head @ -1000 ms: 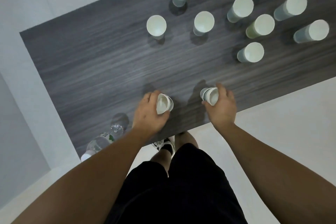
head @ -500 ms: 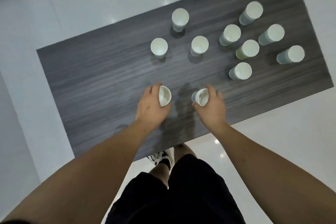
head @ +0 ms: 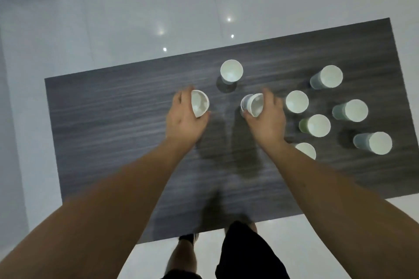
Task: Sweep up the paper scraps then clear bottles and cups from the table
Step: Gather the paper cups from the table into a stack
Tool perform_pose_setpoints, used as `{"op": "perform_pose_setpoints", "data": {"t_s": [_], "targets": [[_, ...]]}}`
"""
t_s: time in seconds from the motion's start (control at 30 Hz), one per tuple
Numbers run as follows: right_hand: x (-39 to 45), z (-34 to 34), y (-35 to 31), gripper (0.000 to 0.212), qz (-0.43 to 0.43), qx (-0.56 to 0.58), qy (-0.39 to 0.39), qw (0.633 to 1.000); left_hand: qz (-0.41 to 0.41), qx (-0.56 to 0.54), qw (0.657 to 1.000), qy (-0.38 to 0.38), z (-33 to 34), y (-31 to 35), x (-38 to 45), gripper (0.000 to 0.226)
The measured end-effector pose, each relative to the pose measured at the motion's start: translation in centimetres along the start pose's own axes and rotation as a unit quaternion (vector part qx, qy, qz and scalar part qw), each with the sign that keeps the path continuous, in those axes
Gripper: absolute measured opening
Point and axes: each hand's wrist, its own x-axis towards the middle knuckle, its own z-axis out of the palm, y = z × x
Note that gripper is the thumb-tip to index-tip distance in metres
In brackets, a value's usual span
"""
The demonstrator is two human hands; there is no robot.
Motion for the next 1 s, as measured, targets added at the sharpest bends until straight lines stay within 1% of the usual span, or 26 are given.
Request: {"op": "perform_pose_setpoints", "data": {"t_s": [0.13,0.2,0.27,0.3,0.37,0.47,0.5,0.53,0.57,0.63,0.7,0.73,0.8,0.87,0.93,1.0], "targets": [[1.3,2.3,2.4,0.076,0.003,-0.025,-0.058,0.998,-0.045,0.031,0.998,-0.008,3.2,-1.3,0.8,0.069],[1.6,3.0,2.9,0.074,-0.021,-0.028,-0.077,0.996,-0.063,0.038,0.997,-0.022,4.2,-2.1,1.0,0.072],[1.8,3.3,2.7,0.072,-0.045,-0.024,-0.090,0.995,-0.064,0.030,0.997,-0.037,4.8,-2.4,1.2,0.073],[2.0,3.1,2.3,0.071,-0.047,-0.013,-0.080,0.996,-0.059,0.030,0.997,-0.044,5.0,-2.2,1.4,0.071],[2.4,2.5,0.9,0.071,-0.043,0.050,-0.016,0.998,-0.054,0.033,0.997,-0.045,5.2,-1.3,1.9,0.068],[3.6,1.6,-2.2,0.075,-0.058,0.172,0.107,0.978,-0.075,0.021,0.997,0.014,4.6,0.5,3.2,0.066],[4.3,1.4,-3.2,0.076,-0.068,0.188,0.130,0.971,-0.083,0.015,0.996,0.033,4.3,1.1,3.7,0.067],[5.1,1.4,-4.1,0.076,-0.077,0.186,0.133,0.970,-0.084,0.011,0.995,0.047,3.9,1.4,4.0,0.067],[6.0,1.5,-4.7,0.077,-0.083,0.168,0.115,0.975,-0.080,0.010,0.995,0.058,3.7,1.6,4.3,0.068],[7.6,2.2,-5.1,0.077,-0.090,0.096,0.033,0.991,-0.072,0.006,0.995,0.068,3.2,1.7,4.5,0.069],[8.2,3.1,-4.8,0.077,-0.094,0.026,-0.048,0.994,-0.070,-0.004,0.995,0.068,2.8,1.6,4.5,0.071],[8.1,3.6,-4.5,0.077,-0.100,0.004,-0.072,0.992,-0.069,-0.009,0.995,0.069,2.6,1.6,4.4,0.072],[7.1,4.1,-3.9,0.076,-0.119,-0.022,-0.098,0.988,-0.060,-0.020,0.996,0.068,2.3,1.8,4.2,0.072],[5.3,4.3,-2.8,0.075,-0.127,-0.045,-0.125,0.983,-0.030,-0.032,0.998,0.055,2.3,2.9,3.9,0.072],[2.7,4.1,-1.1,0.073,-0.114,-0.047,-0.146,0.982,0.020,-0.033,0.999,0.030,2.7,4.6,3.5,0.072],[-0.2,3.7,1.0,0.065,-0.087,-0.006,-0.148,0.985,0.082,-0.031,0.996,-0.006,3.6,7.0,3.0,0.071]]}}
